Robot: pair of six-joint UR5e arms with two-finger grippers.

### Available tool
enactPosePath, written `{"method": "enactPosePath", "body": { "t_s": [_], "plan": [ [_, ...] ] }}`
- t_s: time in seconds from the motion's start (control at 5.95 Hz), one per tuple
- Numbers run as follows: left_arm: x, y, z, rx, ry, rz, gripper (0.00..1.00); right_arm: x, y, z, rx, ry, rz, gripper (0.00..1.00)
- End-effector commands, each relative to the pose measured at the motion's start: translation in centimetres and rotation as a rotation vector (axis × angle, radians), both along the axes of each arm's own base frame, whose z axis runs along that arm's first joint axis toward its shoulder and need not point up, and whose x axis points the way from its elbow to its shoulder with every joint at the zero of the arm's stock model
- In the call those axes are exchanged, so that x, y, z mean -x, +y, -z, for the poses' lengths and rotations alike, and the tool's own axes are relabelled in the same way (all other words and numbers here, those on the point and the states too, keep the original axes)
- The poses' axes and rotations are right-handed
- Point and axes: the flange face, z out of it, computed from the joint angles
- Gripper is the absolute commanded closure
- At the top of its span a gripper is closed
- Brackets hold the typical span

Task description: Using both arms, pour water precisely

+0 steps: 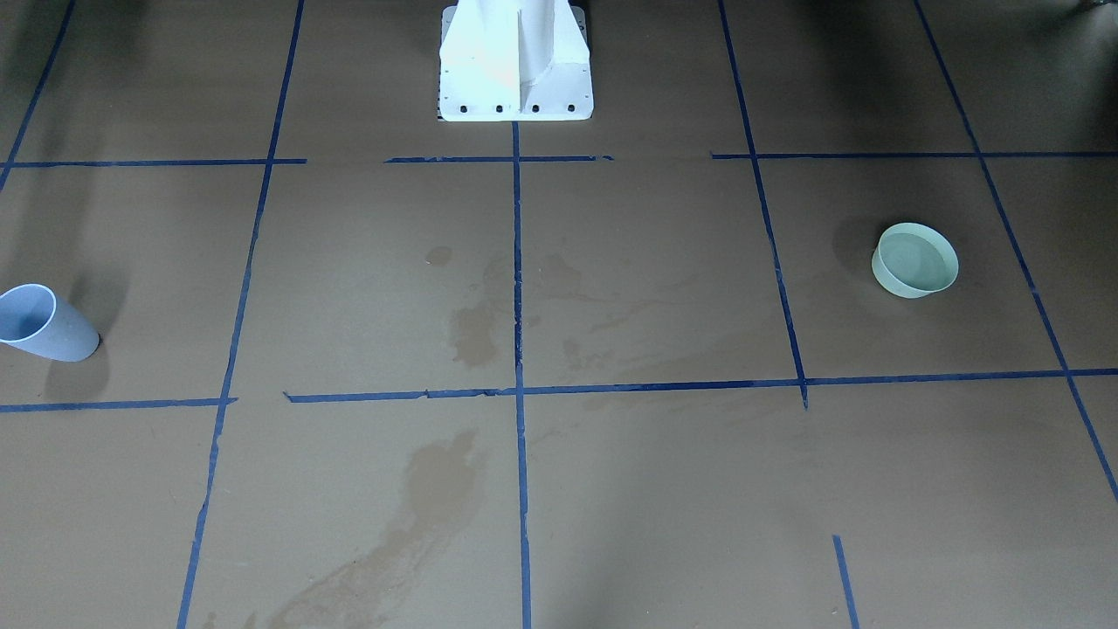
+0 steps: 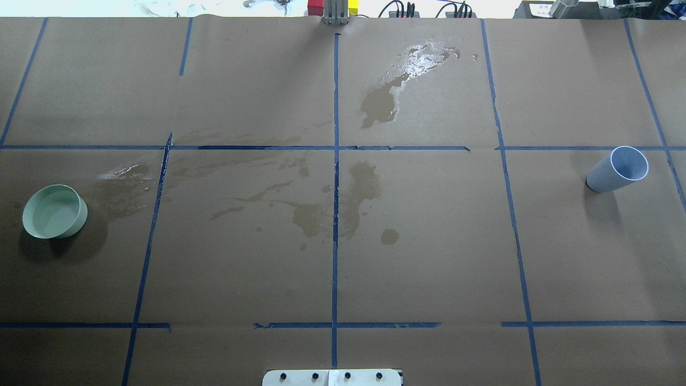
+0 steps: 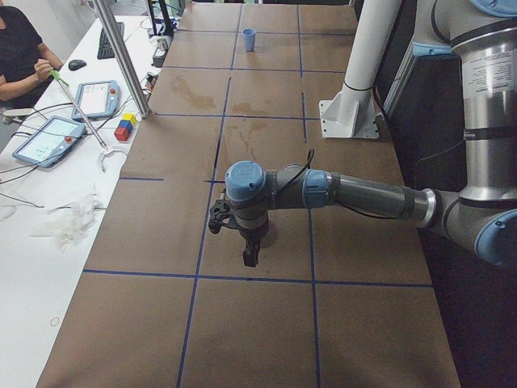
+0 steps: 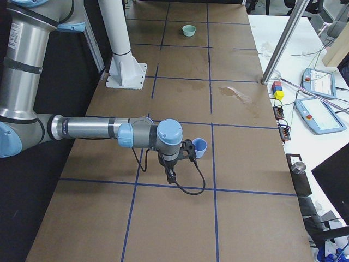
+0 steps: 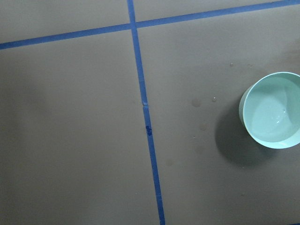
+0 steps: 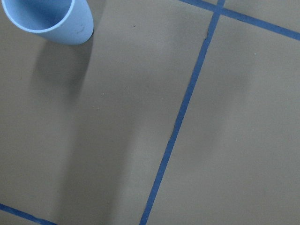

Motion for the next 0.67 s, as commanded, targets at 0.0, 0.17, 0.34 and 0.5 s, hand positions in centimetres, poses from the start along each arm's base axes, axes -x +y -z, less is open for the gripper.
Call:
{"method": "enactPosePath", "body": {
  "t_s": [0.0,0.17,0.34,0.5],
  "plan": [
    [-1.1,-0.3,-0.3,0.019,0.059,-0.009,0.00,0.0,0.3,0.0,-0.022,-0.003,-0.002,0.00],
    [-2.7,-2.0,-0.5,0.004,0.063,-0.039,0.00,0.1,0.3,0.0,-0.017,-0.003,-0.004,0.00],
    [-5.0,-3.6,-0.1,0.029,0.058,0.029,0.00,0.2,0.2,0.2,-0.019,-0.003,-0.014,0.00],
    [-8.0,-4.0,0.4,0.035,0.060,0.051,0.00,0.2,0.2,0.1,-0.013,-0.003,-0.019,0.00]
  ]
}}
